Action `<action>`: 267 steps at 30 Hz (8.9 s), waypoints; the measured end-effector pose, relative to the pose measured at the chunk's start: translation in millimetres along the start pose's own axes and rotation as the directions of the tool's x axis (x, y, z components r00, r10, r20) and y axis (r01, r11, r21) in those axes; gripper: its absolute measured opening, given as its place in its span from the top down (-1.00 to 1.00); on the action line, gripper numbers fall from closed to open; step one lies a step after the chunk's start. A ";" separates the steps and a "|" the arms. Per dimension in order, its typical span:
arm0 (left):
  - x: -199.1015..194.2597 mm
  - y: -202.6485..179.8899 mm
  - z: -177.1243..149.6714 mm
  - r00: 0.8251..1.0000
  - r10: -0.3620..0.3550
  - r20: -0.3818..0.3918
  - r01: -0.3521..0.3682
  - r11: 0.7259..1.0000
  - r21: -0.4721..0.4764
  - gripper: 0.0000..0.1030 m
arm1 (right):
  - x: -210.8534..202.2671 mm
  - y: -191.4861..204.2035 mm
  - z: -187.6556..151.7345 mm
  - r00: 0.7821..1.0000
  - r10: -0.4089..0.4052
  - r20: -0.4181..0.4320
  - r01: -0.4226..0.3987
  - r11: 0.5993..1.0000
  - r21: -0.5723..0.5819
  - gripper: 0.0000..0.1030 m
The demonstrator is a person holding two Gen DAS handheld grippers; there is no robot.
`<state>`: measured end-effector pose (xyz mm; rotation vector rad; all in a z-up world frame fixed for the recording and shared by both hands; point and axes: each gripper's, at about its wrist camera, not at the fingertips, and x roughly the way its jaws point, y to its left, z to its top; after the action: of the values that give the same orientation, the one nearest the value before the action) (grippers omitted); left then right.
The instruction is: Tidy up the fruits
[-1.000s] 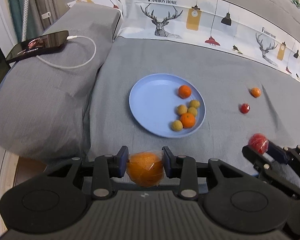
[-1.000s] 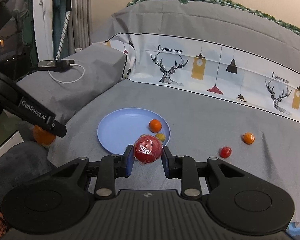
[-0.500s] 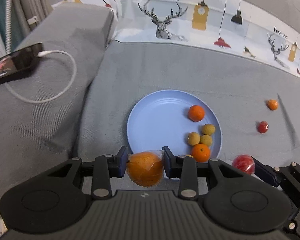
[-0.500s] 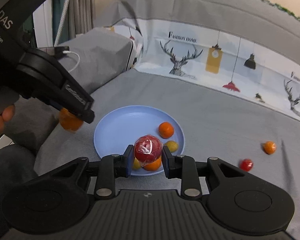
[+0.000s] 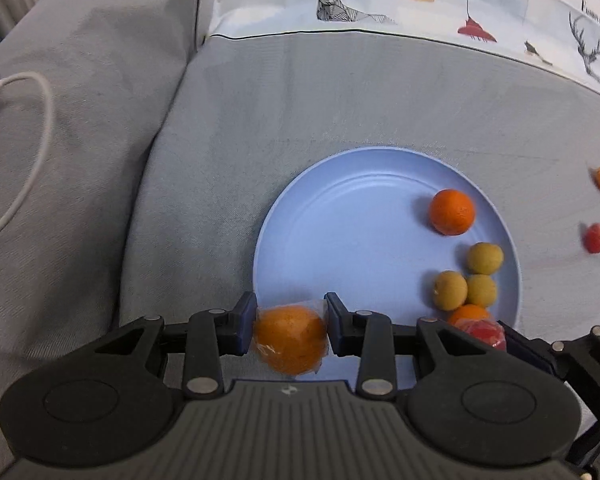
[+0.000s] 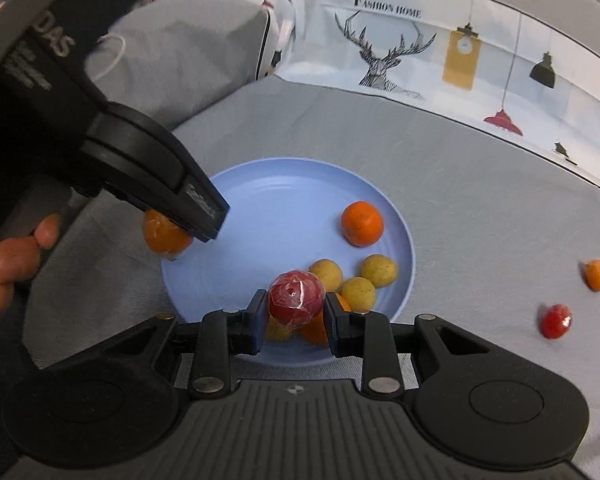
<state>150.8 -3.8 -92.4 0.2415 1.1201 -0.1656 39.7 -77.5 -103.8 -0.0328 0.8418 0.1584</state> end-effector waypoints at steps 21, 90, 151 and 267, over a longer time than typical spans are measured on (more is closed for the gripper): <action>-108.8 16.2 -124.1 0.993 0.113 0.039 -0.109 0.990 -0.085 -1.00 | -128.1 -6.0 -48.2 0.999 -0.028 0.042 0.025 0.997 0.067 -0.97; -93.6 -143.4 -53.0 0.996 0.016 0.091 -0.032 0.984 0.176 -1.00 | -116.6 -200.6 -82.7 0.939 -0.328 0.103 0.247 0.853 0.460 -0.99; -186.4 -87.7 -99.4 0.966 -0.148 0.212 0.116 0.981 0.157 0.40 | -190.0 -106.7 -62.5 0.931 -0.065 0.358 0.000 0.984 0.181 0.24; -100.4 14.0 -85.6 0.997 0.062 0.042 -0.059 0.996 -0.066 -1.00 | -92.2 -37.1 -25.8 0.996 -0.073 0.049 0.067 0.991 0.116 -0.99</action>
<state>37.1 34.1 -35.4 0.2127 1.0712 -0.0806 -34.1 -128.2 -53.6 0.0492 0.7939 0.0449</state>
